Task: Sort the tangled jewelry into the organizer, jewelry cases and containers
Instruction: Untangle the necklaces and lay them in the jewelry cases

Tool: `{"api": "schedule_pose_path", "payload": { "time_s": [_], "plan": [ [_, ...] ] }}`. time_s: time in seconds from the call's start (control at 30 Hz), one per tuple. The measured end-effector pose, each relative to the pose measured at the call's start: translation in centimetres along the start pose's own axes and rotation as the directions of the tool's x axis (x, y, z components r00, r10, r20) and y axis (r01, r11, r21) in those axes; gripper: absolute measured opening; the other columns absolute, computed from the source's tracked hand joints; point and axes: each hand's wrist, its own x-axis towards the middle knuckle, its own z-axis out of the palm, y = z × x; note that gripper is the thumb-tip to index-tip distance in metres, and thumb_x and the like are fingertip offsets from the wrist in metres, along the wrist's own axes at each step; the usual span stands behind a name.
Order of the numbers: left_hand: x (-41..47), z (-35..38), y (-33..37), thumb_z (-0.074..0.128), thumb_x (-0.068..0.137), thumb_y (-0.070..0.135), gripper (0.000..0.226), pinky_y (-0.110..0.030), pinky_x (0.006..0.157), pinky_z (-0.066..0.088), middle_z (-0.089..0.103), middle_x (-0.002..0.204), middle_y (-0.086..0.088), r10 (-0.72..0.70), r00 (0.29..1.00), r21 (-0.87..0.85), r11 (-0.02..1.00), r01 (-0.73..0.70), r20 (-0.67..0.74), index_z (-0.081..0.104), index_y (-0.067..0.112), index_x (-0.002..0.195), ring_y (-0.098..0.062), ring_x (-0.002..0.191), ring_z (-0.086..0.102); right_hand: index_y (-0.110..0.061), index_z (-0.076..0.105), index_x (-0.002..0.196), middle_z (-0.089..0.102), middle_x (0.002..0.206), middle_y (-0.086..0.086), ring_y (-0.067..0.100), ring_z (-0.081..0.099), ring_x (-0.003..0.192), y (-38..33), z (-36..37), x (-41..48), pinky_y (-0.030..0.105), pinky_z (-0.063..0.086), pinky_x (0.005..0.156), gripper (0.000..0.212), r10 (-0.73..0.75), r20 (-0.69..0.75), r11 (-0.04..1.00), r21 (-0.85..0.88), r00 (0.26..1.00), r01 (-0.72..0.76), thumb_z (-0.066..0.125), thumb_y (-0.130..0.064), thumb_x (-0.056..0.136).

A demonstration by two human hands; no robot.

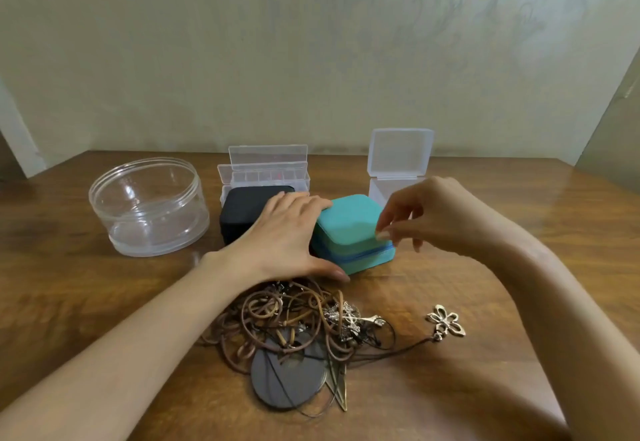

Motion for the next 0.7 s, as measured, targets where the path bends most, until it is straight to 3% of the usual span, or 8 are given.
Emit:
{"api": "schedule_pose_path", "payload": {
  "time_s": [0.07, 0.2, 0.33, 0.5, 0.7],
  "plan": [
    [0.5, 0.3, -0.1, 0.064, 0.057, 0.077, 0.107, -0.031, 0.112, 0.010, 0.034, 0.144, 0.005, 0.000, 1.000, -0.015, 1.000, 0.000, -0.014, 0.028, 0.023, 0.142, -0.015, 0.135, 0.022, -0.025, 0.068, 0.067, 0.065, 0.060, -0.010, 0.003, 0.058, 0.048, 0.3, 0.0, 0.3, 0.020, 0.050, 0.053, 0.014, 0.039, -0.085, 0.998, -0.047, 0.996, -0.043, 0.078, -0.018, 0.074],
    [1.1, -0.3, -0.7, 0.054, 0.066, 0.077, 0.082, -0.033, 0.105, 0.022, 0.049, 0.129, 0.009, -0.055, 0.995, -0.159, 0.987, 0.040, -0.089, 0.041, 0.029, 0.131, -0.014, 0.126, 0.035, -0.024, 0.071, 0.068, 0.070, 0.064, -0.005, 0.000, 0.058, 0.047, 1.0, 0.7, 0.4, 0.013, 0.042, 0.045, 0.012, 0.089, 0.079, 0.992, -0.098, 0.993, -0.081, 0.076, -0.018, 0.077],
    [1.3, 0.0, 0.3, 0.050, 0.049, 0.091, 0.117, -0.038, 0.114, 0.014, 0.030, 0.147, 0.006, -0.037, 0.998, -0.055, 0.998, 0.040, 0.044, 0.024, 0.026, 0.143, -0.014, 0.136, 0.023, -0.018, 0.076, 0.088, 0.073, 0.072, -0.001, 0.002, 0.058, 0.049, 0.9, 0.9, 0.6, 0.013, 0.046, 0.050, 0.011, 0.052, 0.106, 0.999, -0.008, 0.993, -0.051, 0.073, -0.013, 0.080],
    [2.7, 0.7, 1.8, 0.045, 0.059, 0.088, 0.102, -0.041, 0.103, 0.024, 0.042, 0.137, 0.002, -0.097, 0.993, 0.055, 0.993, 0.101, -0.072, 0.032, 0.025, 0.137, -0.019, 0.127, 0.034, -0.016, 0.074, 0.096, 0.070, 0.074, -0.003, -0.003, 0.056, 0.048, 0.6, 0.7, 0.5, 0.009, 0.040, 0.046, 0.014, -0.001, 0.164, 0.995, 0.100, 0.986, -0.015, 0.068, -0.011, 0.084],
    [2.9, -2.3, 0.6, 0.066, 0.074, 0.058, 0.076, -0.029, 0.097, 0.035, 0.048, 0.139, 0.003, -0.043, 0.997, -0.244, 0.968, 0.058, 0.065, 0.035, 0.027, 0.136, -0.016, 0.123, 0.047, -0.014, 0.073, 0.096, 0.064, 0.070, -0.009, -0.006, 0.054, 0.044, 1.0, 0.9, 0.6, 0.008, 0.039, 0.044, 0.014, 0.059, 0.206, 0.998, 0.020, 0.977, -0.064, 0.066, -0.010, 0.086]
  ]
}}
